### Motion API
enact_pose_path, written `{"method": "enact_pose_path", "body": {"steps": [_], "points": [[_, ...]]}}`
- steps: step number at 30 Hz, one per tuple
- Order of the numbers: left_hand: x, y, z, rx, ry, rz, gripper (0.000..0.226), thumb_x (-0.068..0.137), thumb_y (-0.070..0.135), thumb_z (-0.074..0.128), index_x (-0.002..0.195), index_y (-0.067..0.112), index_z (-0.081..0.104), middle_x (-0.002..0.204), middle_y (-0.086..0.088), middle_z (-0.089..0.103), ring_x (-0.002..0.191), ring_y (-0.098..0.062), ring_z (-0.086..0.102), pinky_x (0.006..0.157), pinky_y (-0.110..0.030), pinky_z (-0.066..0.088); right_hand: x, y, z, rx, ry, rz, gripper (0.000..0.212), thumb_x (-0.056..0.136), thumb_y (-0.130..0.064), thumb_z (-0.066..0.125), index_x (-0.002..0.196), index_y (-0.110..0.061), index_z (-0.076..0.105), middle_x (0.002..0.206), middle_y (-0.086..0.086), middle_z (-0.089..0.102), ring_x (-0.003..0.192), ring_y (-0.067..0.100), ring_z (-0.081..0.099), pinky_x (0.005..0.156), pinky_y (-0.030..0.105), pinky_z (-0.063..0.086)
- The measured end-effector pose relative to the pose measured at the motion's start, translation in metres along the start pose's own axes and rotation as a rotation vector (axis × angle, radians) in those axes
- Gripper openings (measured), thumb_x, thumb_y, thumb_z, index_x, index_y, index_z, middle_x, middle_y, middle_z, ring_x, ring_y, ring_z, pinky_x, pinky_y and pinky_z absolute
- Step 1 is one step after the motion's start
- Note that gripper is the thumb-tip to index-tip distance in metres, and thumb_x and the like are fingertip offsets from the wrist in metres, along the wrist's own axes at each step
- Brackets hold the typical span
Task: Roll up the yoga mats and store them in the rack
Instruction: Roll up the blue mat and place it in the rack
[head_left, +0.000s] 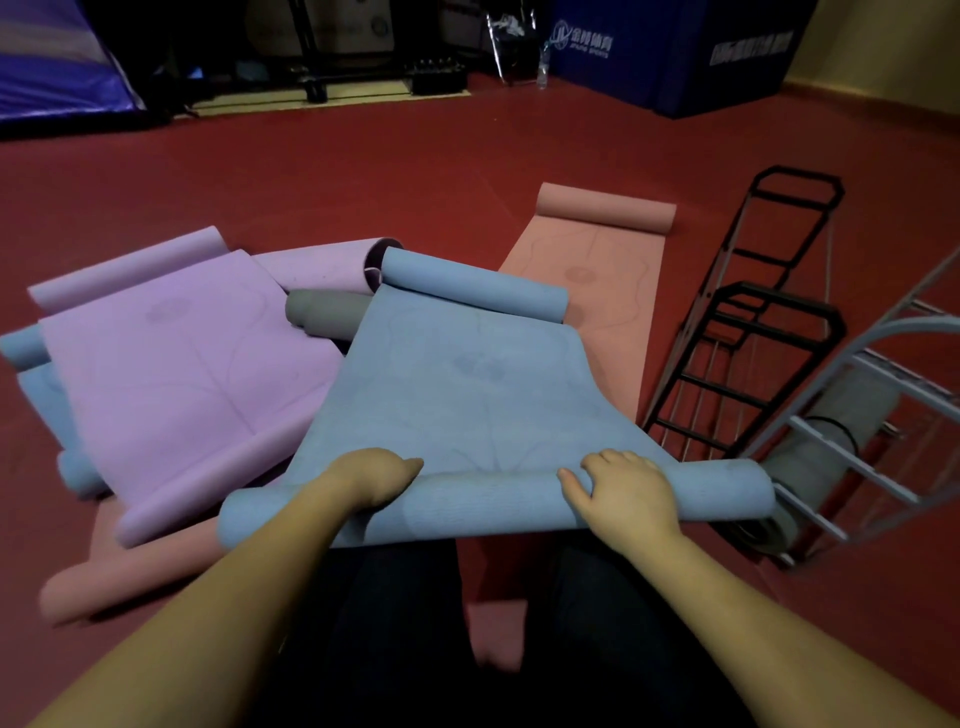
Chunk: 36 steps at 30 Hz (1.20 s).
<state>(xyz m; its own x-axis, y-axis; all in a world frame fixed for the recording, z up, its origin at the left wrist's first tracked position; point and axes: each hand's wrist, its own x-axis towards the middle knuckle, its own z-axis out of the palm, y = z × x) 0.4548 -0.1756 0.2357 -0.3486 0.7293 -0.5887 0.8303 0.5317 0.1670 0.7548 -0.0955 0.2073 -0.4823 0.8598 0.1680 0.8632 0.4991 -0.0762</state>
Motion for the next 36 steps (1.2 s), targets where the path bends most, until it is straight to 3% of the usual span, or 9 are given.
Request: {"method": "enact_pose_path", "body": {"steps": [3, 6, 12, 18, 20, 23, 28, 33, 36], "points": [[-0.002, -0.01, 0.009, 0.073, 0.132, 0.082, 0.066, 0.096, 0.056, 0.013, 0.124, 0.018, 0.06, 0.127, -0.008, 0.056, 0.126, -0.029, 0.045, 0.1, -0.041, 0.039, 0.006, -0.002, -0.003, -0.004, -0.06, -0.01, 0.063, 0.085, -0.061, 0.028, 0.065, -0.015, 0.066, 0.064, 0.002, 0.061, 0.068, 0.027, 0.061, 0.064, 0.035, 0.044], [-0.006, -0.015, 0.016, 0.04, 0.319, 0.101, 0.045, 0.102, 0.049, 0.027, 0.099, 0.018, 0.059, 0.109, -0.005, 0.057, 0.111, -0.027, 0.051, 0.091, -0.04, 0.043, 0.013, -0.007, -0.009, -0.058, -0.093, -0.026, 0.074, 0.084, -0.065, 0.014, 0.079, -0.016, 0.07, 0.081, 0.002, 0.067, 0.082, 0.025, 0.063, 0.068, 0.033, 0.038], [-0.028, -0.016, 0.05, 0.122, 0.654, 0.177, 0.055, 0.091, 0.064, 0.021, 0.074, 0.021, 0.052, 0.077, 0.0, 0.06, 0.079, -0.026, 0.059, 0.072, -0.039, 0.04, 0.037, -0.007, -0.019, -0.048, -0.32, 0.043, 0.063, 0.098, -0.059, 0.025, 0.096, -0.017, 0.071, 0.103, 0.005, 0.069, 0.097, 0.025, 0.062, 0.071, 0.031, 0.039], [-0.034, -0.006, 0.033, 0.168, 0.561, 0.115, 0.076, 0.081, 0.067, -0.003, 0.081, 0.023, 0.059, 0.089, 0.0, 0.066, 0.09, -0.026, 0.062, 0.08, -0.039, 0.041, 0.051, -0.009, -0.03, -0.042, -0.471, 0.056, 0.071, 0.097, -0.06, 0.019, 0.107, -0.013, 0.072, 0.111, 0.01, 0.067, 0.096, 0.027, 0.058, 0.075, 0.033, 0.042], [-0.035, -0.005, 0.026, 0.184, 0.519, 0.115, 0.072, 0.088, 0.067, 0.002, 0.081, 0.022, 0.058, 0.094, -0.002, 0.068, 0.093, -0.026, 0.062, 0.085, -0.039, 0.042, 0.054, -0.009, -0.035, -0.029, -0.52, 0.062, 0.072, 0.096, -0.06, 0.019, 0.11, -0.012, 0.071, 0.116, 0.011, 0.067, 0.095, 0.027, 0.056, 0.078, 0.034, 0.042], [-0.037, -0.006, 0.022, 0.14, 0.438, 0.117, 0.061, 0.1, 0.06, 0.018, 0.081, 0.02, 0.06, 0.098, -0.005, 0.069, 0.096, -0.027, 0.062, 0.085, -0.037, 0.043, 0.055, -0.007, -0.045, -0.007, -0.636, 0.064, 0.069, 0.097, -0.059, 0.024, 0.13, -0.011, 0.061, 0.138, 0.014, 0.056, 0.121, 0.03, 0.053, 0.097, 0.036, 0.041], [-0.043, -0.004, 0.021, 0.087, 0.23, 0.085, 0.065, 0.101, 0.059, 0.021, 0.1, 0.016, 0.069, 0.115, -0.009, 0.067, 0.108, -0.028, 0.06, 0.086, -0.034, 0.042, 0.049, -0.002, -0.051, 0.103, -0.863, 0.069, 0.063, 0.1, -0.055, 0.028, 0.141, -0.013, 0.052, 0.153, 0.009, 0.041, 0.137, 0.025, 0.04, 0.111, 0.034, 0.028], [-0.042, -0.002, 0.023, 0.127, 0.29, 0.087, 0.062, 0.102, 0.053, 0.022, 0.106, 0.016, 0.071, 0.122, -0.008, 0.057, 0.118, -0.025, 0.046, 0.099, -0.038, 0.037, 0.047, -0.001, -0.048, 0.114, -0.876, 0.062, 0.064, 0.1, -0.058, 0.028, 0.14, -0.015, 0.053, 0.151, 0.008, 0.044, 0.134, 0.025, 0.043, 0.107, 0.034, 0.031], [-0.041, -0.003, 0.022, 0.105, 0.301, 0.08, 0.06, 0.102, 0.052, 0.024, 0.099, 0.012, 0.069, 0.118, -0.01, 0.061, 0.111, -0.027, 0.053, 0.093, -0.036, 0.041, 0.046, 0.001, -0.039, 0.129, -0.676, 0.004, 0.054, 0.099, -0.057, 0.033, 0.11, -0.017, 0.068, 0.123, 0.004, 0.061, 0.11, 0.023, 0.056, 0.094, 0.035, 0.044]]}}
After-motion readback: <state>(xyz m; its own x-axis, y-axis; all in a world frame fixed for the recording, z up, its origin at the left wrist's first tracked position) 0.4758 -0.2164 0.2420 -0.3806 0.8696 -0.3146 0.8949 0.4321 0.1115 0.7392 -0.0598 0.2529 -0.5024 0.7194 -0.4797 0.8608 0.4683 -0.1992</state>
